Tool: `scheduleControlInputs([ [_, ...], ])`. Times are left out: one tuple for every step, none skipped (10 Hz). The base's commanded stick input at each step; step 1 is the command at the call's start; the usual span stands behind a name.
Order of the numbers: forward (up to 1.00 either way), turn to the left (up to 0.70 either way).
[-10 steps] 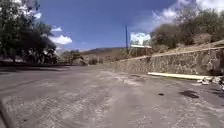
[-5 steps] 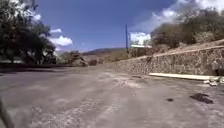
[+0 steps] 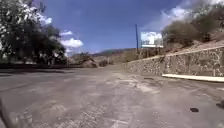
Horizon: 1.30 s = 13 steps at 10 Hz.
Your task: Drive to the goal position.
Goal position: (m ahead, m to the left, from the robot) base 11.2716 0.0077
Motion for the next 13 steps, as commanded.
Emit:
scheduleControlInputs([
  [0.7, 0.0],
  [0.7, 0.0],
  [0.7, 0.0],
  [0.7, 0.0],
  [0.7, 0.0],
  [0.7, 0.0],
  [0.7, 0.0],
  [0.7, 0.0],
  [0.7, 0.0],
  [0.7, 0.0],
  [0.7, 0.0],
  [0.7, 0.0],
  [0.7, 0.0],
])
